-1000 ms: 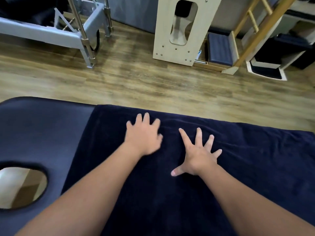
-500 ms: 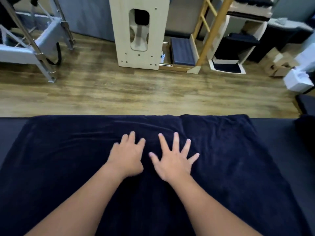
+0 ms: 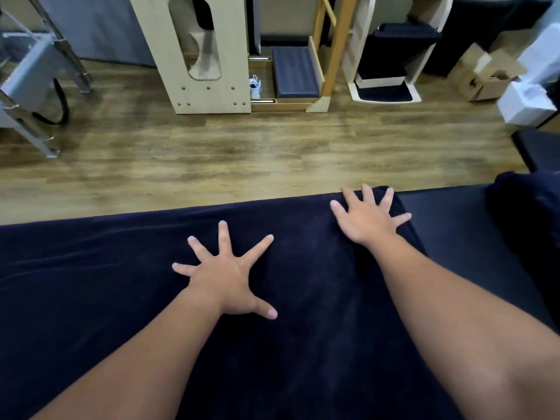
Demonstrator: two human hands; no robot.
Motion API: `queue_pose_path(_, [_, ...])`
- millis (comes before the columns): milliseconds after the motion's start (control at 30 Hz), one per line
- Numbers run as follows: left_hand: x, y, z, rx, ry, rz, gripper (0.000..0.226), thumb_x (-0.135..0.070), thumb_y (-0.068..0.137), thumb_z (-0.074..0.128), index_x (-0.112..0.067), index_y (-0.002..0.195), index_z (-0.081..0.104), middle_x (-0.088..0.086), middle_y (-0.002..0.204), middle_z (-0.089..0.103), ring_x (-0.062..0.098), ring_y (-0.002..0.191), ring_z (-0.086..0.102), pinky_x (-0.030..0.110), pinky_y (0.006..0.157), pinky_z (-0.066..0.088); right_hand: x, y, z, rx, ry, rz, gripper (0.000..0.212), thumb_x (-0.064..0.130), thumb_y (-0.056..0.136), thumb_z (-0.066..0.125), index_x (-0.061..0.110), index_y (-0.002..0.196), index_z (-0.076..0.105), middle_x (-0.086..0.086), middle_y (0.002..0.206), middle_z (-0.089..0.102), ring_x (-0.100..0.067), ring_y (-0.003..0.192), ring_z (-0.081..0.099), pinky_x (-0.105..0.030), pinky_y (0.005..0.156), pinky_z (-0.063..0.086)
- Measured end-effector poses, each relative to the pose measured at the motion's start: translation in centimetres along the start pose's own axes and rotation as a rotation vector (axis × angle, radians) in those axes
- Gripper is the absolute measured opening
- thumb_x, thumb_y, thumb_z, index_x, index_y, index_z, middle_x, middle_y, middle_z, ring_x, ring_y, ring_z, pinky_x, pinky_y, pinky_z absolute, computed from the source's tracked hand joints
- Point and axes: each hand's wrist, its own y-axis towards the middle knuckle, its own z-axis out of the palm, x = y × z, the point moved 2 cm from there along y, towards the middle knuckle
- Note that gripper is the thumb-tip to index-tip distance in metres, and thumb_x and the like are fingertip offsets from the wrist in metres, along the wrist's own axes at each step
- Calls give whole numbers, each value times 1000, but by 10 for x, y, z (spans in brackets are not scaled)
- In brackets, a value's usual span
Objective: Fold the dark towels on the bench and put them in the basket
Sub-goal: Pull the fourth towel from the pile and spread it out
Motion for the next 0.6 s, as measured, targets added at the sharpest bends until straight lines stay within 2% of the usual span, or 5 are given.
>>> queue_pose_path(100, [-3,0,-3,22,8,-22,134,-88,44,76,-80,124,-30,6,150,-53,66,138,-27,87,102,12,-14,7,-5,-83,39,-61,49,46,105,25,38,153,25,6,167,9,-35,153,-10,-83,105,3])
queue_pose_path(200, [-6,-3,-6,43,10,-41,134,-88,43,77,-80,123,-31,5,151,-52,65,139,-26,87,103,13,-20,-17,12,-222,9,-100,45,30,106,32,29,151,28,-3,167,8,-37,153,-5,-81,108,4])
queue_pose_path(300, [-8,-5,-7,49,23,-53,134,-89,43,76,-80,122,-32,4,152,-51,64,140,-25,86,103,15,-24,-57,33,-324,10,-64,47,33,104,41,24,150,35,-9,166,18,-37,153,5,-76,112,9])
queue_pose_path(400, [-9,-6,-7,51,34,-53,133,-91,42,74,-80,122,-32,4,153,-50,63,141,-23,86,102,17,-35,-97,48,-341,30,-74,49,39,103,43,23,149,41,-5,164,26,-33,153,10,-71,115,10])
queue_pose_path(600, [-10,-10,-4,1,30,-78,131,-89,46,75,-81,124,-29,0,155,-47,59,144,-22,86,104,14,-71,-177,75,-246,67,-67,59,51,102,36,31,157,28,2,168,15,-22,156,1,-65,120,4])
